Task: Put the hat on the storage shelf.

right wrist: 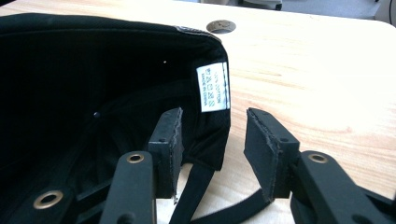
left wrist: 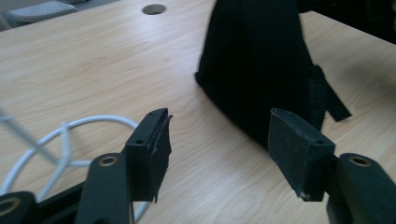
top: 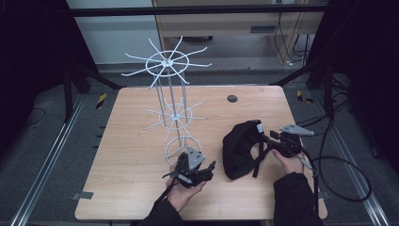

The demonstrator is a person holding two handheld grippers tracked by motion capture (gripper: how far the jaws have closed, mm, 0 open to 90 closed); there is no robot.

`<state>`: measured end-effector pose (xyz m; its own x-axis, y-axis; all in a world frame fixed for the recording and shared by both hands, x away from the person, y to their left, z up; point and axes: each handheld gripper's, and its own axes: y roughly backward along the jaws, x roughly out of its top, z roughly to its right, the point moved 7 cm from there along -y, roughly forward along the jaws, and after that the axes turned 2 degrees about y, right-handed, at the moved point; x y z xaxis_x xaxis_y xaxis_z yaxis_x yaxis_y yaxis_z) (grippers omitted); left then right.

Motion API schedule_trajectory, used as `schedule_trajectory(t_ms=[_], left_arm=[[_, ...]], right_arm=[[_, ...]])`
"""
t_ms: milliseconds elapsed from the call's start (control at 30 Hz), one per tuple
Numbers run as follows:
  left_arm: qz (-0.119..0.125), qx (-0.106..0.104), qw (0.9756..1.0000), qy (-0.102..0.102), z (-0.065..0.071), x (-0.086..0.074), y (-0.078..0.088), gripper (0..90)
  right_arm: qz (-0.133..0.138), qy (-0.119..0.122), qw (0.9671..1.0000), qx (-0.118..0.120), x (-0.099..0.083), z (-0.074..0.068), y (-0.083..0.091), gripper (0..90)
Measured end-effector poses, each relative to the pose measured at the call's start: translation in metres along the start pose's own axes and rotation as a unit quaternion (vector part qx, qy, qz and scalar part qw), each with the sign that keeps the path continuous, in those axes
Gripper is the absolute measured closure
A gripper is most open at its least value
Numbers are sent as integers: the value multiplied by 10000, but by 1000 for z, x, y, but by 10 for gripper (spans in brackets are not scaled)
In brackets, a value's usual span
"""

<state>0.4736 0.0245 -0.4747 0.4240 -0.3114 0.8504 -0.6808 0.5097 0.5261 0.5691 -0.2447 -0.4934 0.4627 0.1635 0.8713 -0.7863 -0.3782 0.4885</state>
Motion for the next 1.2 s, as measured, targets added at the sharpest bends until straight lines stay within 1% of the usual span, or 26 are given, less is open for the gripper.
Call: schedule_trajectory(t_ms=[33, 167, 233, 267, 300, 367, 400, 467, 500, 567, 633, 667, 700, 733, 767, 800, 867, 900, 933, 967, 1000, 1033, 1100, 1133, 1167, 1200], left_arm=[[-4, -19, 10000, 0, 4, 1, -3, 377], [-85, -73, 9999, -115, 20, 5, -17, 349], [-64, -92, 9999, -108, 26, 8, -23, 342], [-83, -136, 9998, -93, 32, 12, -30, 338], [-83, -136, 9998, -93, 32, 12, -30, 334], [-98, -175, 9998, -47, 36, 15, -37, 331], [-123, -209, 9997, -48, 38, 16, -40, 329], [-140, -182, 9997, -19, 40, 18, -46, 329], [-186, -166, 9997, -41, 40, 17, -50, 331], [-265, -137, 9996, -19, 40, 16, -56, 337], [-350, -114, 9993, 24, 38, 14, -61, 365], [-376, -139, 9992, 53, 38, 13, -63, 442], [-403, -162, 9990, 35, 37, 12, -64, 442], [-409, -244, 9988, 95, 36, 12, -65, 514], [-409, -244, 9988, 95, 36, 12, -65, 536], [-425, -263, 9987, 129, 35, 12, -65, 536], [-398, -269, 9987, 178, 33, 12, -66, 557], [-401, -265, 9986, 205, 31, 13, -67, 568], [-404, -273, 9985, 264, 28, 13, -69, 588], [-404, -273, 9985, 264, 28, 13, -69, 597], [-422, -272, 9983, 312, 24, 13, -69, 606], [-422, -272, 9983, 312, 24, 13, -69, 615], [-431, -258, 9981, 370, 19, 13, -70, 624], [-447, -234, 9980, 387, 16, 12, -70, 650], [-440, -222, 9981, 371, 14, 12, -71, 650], [-455, -187, 9981, 362, 11, 12, -72, 663]], right_arm=[[0, 0, 10000, 0, 0, 0, 0, 564], [-1, -22, 10000, 35, 3, 2, -7, 558], [-42, -10, 10000, 28, 3, 4, -11, 555], [-82, -39, 10000, 15, 3, 7, -16, 555], [-82, -39, 10000, 15, 3, 7, -16, 555], [-91, 23, 10000, 13, 3, 9, -21, 553], [-81, 5, 10000, 20, 3, 10, -22, 551], [-107, -86, 9999, 99, 3, 12, -25, 536], [-114, -31, 9999, 91, 2, 13, -27, 533], [-128, -23, 9998, 125, 2, 12, -30, 531], [-128, 5, 9997, 185, 1, 12, -33, 529], [-145, 12, 9995, 273, 1, 10, -36, 527], [-145, 12, 9995, 273, 1, 10, -36, 527], [-136, 63, 9993, 339, 0, 8, -40, 553], [-136, 63, 9993, 339, 0, 8, -40, 553], [-169, 39, 9991, 398, -1, 7, -42, 580], [-252, 33, 9987, 438, -4, 6, -44, 628], [-307, 35, 9983, 485, -5, 5, -45, 671], [-388, 4, 9978, 530, -6, 4, -42, 732], [-385, -5, 9977, 552, -5, 3, -40, 764], [-375, -32, 9977, 572, -4, 3, -38, 775], [-375, -32, 9977, 572, -4, 3, -38, 775], [-305, 87, 9981, 533, 0, 1, -31, 786], [-184, 164, 9985, 497, 6, -1, -24, 794], [-184, 164, 9985, 497, 6, -1, -24, 794], [-98, 233, 9984, 497, 9, -3, -20, 795]])
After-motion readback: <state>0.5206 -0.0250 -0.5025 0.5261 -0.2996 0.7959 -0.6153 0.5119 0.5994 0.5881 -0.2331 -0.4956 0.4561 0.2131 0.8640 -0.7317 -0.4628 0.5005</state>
